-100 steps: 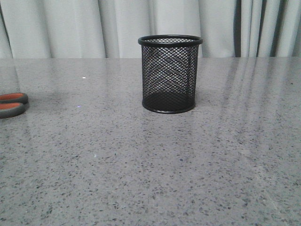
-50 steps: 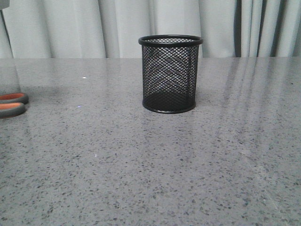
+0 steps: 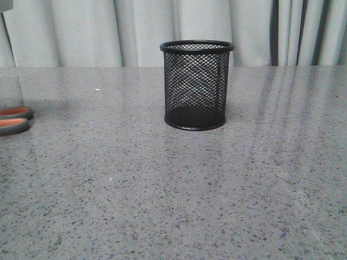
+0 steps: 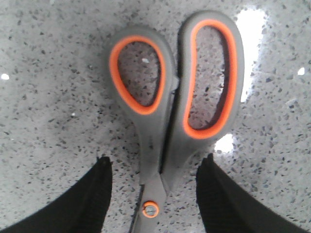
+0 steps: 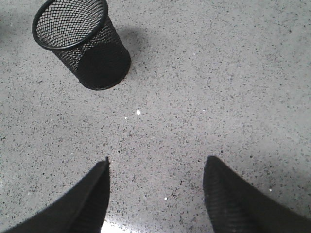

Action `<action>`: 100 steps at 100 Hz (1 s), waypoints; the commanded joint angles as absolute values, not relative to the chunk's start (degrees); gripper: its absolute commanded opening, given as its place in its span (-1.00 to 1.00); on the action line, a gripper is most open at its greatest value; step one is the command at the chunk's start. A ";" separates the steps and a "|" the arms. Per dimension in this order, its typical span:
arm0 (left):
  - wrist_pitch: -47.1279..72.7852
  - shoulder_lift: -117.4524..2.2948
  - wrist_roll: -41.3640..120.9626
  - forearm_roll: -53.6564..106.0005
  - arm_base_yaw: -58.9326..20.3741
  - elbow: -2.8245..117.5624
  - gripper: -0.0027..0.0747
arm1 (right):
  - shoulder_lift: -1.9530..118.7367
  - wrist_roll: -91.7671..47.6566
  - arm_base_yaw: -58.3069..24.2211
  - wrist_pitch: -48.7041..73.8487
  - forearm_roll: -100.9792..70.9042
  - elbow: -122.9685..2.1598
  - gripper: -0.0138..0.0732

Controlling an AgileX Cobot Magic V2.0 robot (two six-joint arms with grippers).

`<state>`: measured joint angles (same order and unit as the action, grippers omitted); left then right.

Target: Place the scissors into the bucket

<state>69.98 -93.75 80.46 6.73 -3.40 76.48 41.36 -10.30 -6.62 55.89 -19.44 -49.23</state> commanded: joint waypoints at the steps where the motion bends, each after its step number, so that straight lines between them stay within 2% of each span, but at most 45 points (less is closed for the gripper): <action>1: 72.02 -91.72 79.42 8.03 -3.67 77.25 -0.01 | 41.98 -10.74 -6.57 52.50 -19.96 -51.27 0.19; 100: 72.02 -97.39 79.83 8.01 -3.67 76.16 -0.01 | 43.28 -10.74 -6.57 52.21 -20.06 -51.27 0.19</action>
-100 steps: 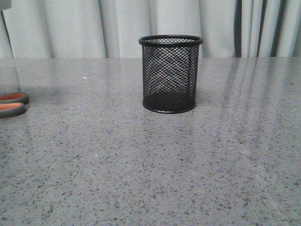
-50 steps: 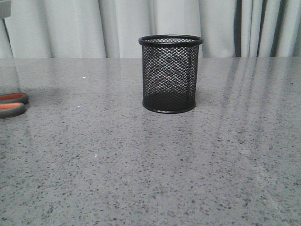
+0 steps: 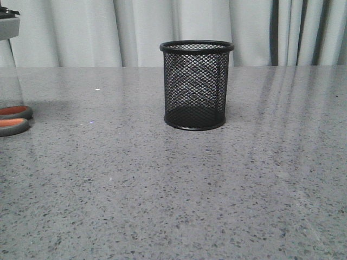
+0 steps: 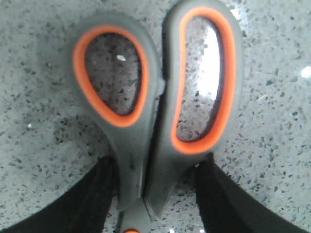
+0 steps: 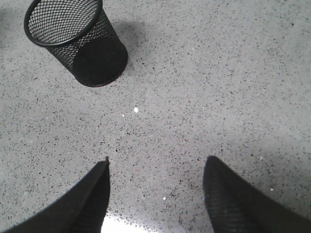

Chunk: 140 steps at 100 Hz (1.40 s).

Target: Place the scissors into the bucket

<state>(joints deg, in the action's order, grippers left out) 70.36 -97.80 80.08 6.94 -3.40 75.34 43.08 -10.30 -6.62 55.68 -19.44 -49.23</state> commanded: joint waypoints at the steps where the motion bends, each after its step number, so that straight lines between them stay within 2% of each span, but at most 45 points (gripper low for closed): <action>1: 72.02 -97.39 79.83 8.01 -3.67 76.16 -0.01 | 43.28 -10.74 -6.57 52.21 -20.06 -51.27 0.19; 12: 72.02 -97.47 79.83 8.16 -3.67 76.16 -0.03 | 43.28 -10.74 -6.57 52.21 -20.06 -51.27 0.19; 19: 72.02 -97.47 79.83 8.16 -3.67 76.16 -0.14 | 43.28 -10.74 -6.57 52.21 -20.06 -51.27 0.19; 43: 72.02 -97.47 78.61 8.16 -3.67 76.16 -0.99 | 43.28 -10.74 -6.57 52.13 -20.06 -51.27 0.19; 74: 71.92 -94.52 77.22 8.16 -3.67 76.49 -0.98 | 43.28 -10.74 -6.57 52.13 -20.06 -51.27 0.19; 99: 70.04 -85.11 76.38 9.70 -5.01 76.49 -0.98 | 43.28 -11.17 -6.57 51.66 -22.56 -51.27 0.19; 125: 69.94 -72.41 71.97 8.25 -12.20 76.97 -0.98 | 43.28 -21.30 -6.57 50.62 -42.49 -51.27 0.19; 140: 70.16 -66.94 67.29 8.03 -18.25 80.02 -0.98 | 43.28 -29.90 -6.57 50.49 -60.74 -51.27 0.19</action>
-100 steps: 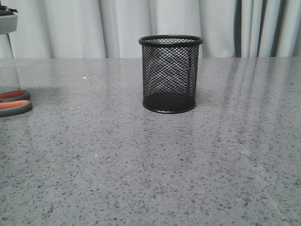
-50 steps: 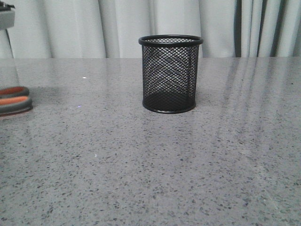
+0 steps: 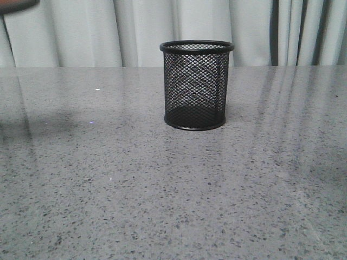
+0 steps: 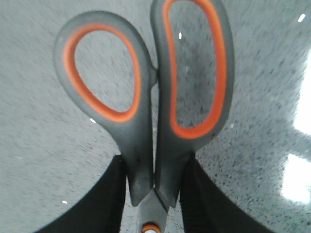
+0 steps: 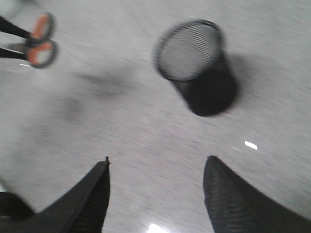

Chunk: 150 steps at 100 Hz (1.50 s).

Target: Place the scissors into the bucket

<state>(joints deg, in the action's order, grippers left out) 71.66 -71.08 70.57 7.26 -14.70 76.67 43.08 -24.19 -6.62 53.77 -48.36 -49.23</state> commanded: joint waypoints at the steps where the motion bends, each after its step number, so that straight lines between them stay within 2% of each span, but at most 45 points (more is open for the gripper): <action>1: 70.16 -66.77 67.15 8.03 -18.59 80.19 -0.98 | 43.28 -30.22 -6.57 50.49 -60.74 -51.27 0.19; 25: 69.88 -64.97 57.06 1.98 -32.71 86.46 -0.98 | 44.45 -37.82 -6.57 51.04 -77.06 -51.27 0.19; 64: 66.95 -71.53 42.43 -14.26 -56.85 92.41 -0.98 | 50.48 -48.95 -6.57 57.13 -92.07 -51.27 0.19; 85: 65.80 -75.82 40.17 -16.68 -62.14 96.60 -0.98 | 50.73 -49.07 -6.57 57.13 -92.07 -51.27 0.19; 109: 64.82 -78.69 39.09 -16.56 -63.59 99.65 -0.98 | 50.73 -50.94 -6.57 57.03 -92.07 -51.27 0.19; 123: 61.75 -78.67 39.09 -15.11 -63.59 99.65 -0.98 | 50.73 -52.04 -6.57 56.93 -92.07 -51.27 0.00; 150: 58.86 -78.67 39.09 -12.92 -63.59 99.65 -0.97 | 52.31 -52.11 -6.57 56.81 -92.07 -51.27 -0.53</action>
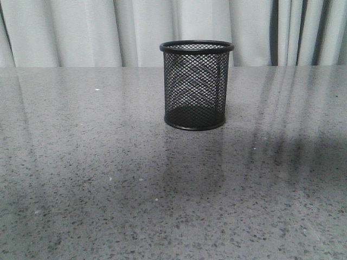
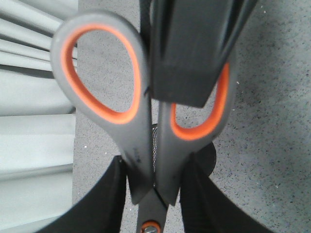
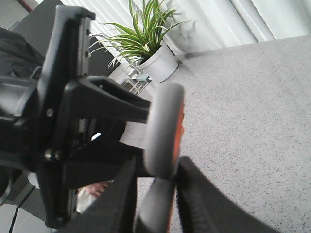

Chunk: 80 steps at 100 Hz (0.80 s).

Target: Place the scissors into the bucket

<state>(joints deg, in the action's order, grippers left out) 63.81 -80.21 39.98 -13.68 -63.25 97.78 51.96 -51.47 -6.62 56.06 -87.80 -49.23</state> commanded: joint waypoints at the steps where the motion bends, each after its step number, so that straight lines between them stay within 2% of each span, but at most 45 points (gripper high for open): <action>1: 58.86 -78.67 39.09 -12.91 -63.59 99.65 -0.95 | 52.44 -52.11 -6.57 56.81 -92.07 -51.27 -0.57; 5: 59.13 -78.67 39.09 -12.79 -63.59 99.65 -0.88 | 52.75 -52.11 -6.57 56.81 -92.07 -51.27 -0.68; 11: 59.63 -78.67 39.09 -12.79 -63.59 99.65 -0.67 | 53.15 -52.11 -6.57 56.55 -92.07 -51.27 -0.85; 26: 59.97 -78.67 38.83 -13.37 -63.33 99.65 0.14 | 53.54 -52.11 -6.57 55.70 -91.40 -51.27 -0.79; 31: 59.82 -78.67 38.58 -14.27 -62.96 99.65 0.30 | 53.54 -52.11 -6.57 55.10 -90.56 -51.43 -0.79; 35: 59.82 -78.67 38.01 -15.48 -62.51 99.65 0.32 | 53.54 -52.01 -6.57 54.21 -89.31 -51.78 -0.79; 54: 60.12 -78.46 37.19 -16.81 -55.69 99.65 0.20 | 53.54 -46.68 -6.57 48.72 -81.57 -54.80 -0.79; 68: 60.01 -76.71 37.18 -11.27 -46.62 99.65 0.20 | 53.66 -38.53 -6.57 45.23 -66.59 -59.42 -0.79; 80: 60.01 -74.18 37.18 -4.94 -37.21 99.65 0.20 | 55.38 -29.41 -6.57 47.43 -49.38 -64.92 -0.79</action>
